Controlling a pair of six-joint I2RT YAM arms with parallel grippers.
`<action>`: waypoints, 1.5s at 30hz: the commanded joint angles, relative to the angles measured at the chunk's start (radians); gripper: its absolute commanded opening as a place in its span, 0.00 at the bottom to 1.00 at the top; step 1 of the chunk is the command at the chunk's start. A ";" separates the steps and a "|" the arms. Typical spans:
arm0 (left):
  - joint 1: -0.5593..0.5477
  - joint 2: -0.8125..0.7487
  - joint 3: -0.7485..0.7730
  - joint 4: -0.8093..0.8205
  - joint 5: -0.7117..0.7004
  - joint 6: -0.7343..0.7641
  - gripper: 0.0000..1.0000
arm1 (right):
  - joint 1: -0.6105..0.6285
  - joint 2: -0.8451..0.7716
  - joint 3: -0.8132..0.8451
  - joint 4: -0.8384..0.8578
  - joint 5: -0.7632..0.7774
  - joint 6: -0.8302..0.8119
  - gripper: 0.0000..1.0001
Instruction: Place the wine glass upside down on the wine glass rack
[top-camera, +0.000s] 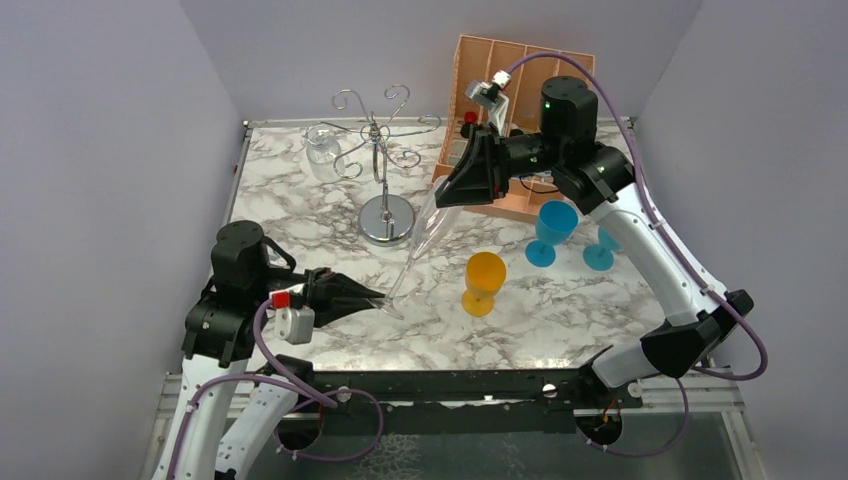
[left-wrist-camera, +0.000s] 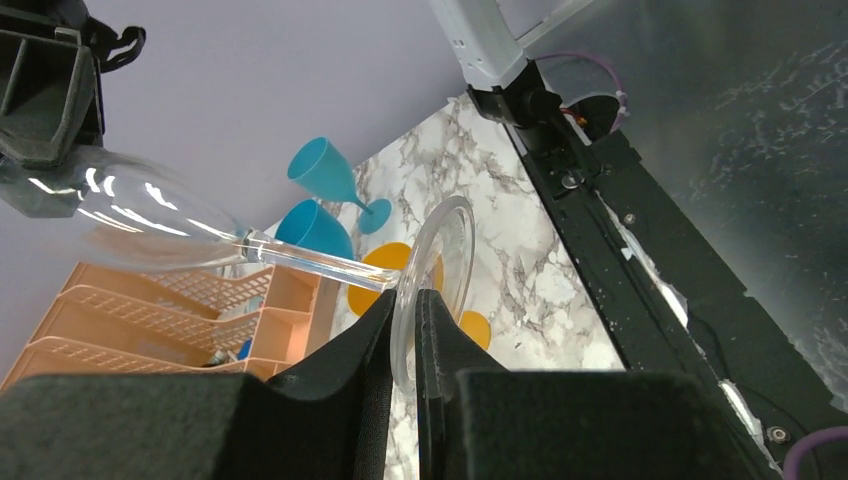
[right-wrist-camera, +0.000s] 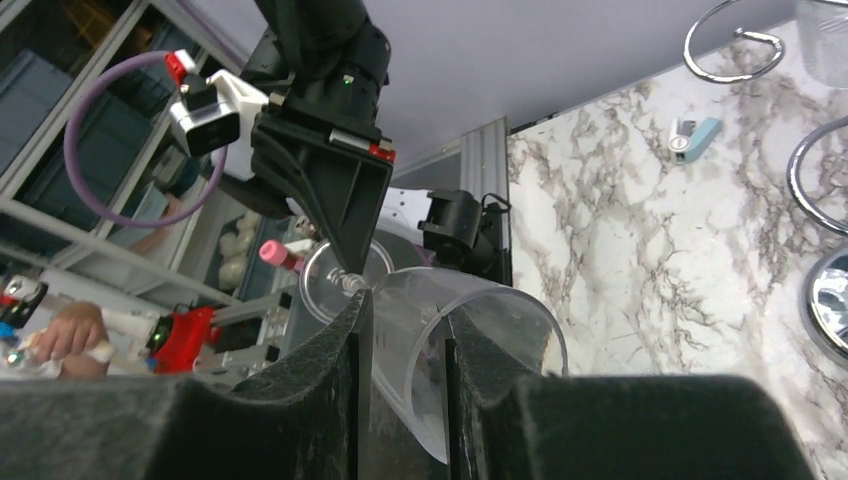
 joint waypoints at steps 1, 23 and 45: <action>-0.001 -0.010 0.042 0.032 0.082 -0.033 0.00 | -0.016 -0.015 -0.075 0.209 -0.122 0.127 0.26; -0.001 -0.006 0.024 0.033 0.073 0.065 0.00 | -0.099 -0.005 -0.085 0.278 -0.149 0.221 0.46; -0.001 0.014 0.061 0.034 -0.039 0.099 0.00 | -0.135 -0.122 -0.065 0.191 0.099 0.197 1.00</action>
